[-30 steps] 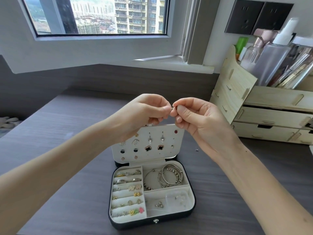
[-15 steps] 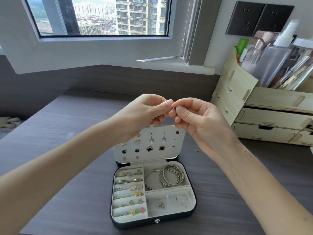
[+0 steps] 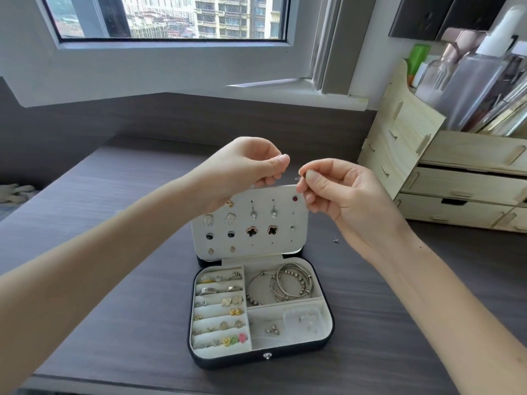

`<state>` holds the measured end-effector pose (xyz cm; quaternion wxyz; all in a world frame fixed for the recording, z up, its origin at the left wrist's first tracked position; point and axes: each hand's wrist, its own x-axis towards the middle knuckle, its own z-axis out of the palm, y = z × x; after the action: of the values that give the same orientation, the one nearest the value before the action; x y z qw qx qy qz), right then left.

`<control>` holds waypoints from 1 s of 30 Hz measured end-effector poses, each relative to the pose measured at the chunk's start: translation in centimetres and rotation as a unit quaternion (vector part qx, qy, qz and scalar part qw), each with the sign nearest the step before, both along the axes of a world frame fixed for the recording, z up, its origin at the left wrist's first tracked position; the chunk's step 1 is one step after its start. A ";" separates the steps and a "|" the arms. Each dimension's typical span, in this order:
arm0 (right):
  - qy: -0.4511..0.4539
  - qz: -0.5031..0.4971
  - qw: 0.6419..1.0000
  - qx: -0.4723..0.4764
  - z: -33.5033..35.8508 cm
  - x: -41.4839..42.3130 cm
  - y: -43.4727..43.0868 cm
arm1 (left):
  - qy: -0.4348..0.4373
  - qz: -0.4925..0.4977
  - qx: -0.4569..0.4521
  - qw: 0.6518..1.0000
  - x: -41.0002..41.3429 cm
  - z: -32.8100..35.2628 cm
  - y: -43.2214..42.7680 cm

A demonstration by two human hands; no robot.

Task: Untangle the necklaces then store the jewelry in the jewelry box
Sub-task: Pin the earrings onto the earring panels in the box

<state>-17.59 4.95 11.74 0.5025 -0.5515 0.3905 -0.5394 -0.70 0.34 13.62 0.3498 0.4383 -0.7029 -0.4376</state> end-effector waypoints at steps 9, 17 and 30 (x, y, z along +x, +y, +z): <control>0.089 -0.066 0.994 0.004 -2.9 -2.5 1.3 | -0.147 0.004 -0.074 0.986 0.4 -0.6 -0.7; 0.129 -0.086 0.987 -0.043 -4.9 -0.5 0.7 | -0.212 -0.010 -0.123 0.970 -0.1 -1.0 -0.9; 0.189 -0.126 0.973 -0.049 -5.6 -0.3 -0.4 | -0.252 0.001 -0.194 0.948 -0.6 -2.4 -0.6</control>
<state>-17.86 4.60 6.19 0.3203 -0.6139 0.5180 -0.5022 -1.29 -0.22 11.27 0.2401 0.4584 -0.8390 -0.1680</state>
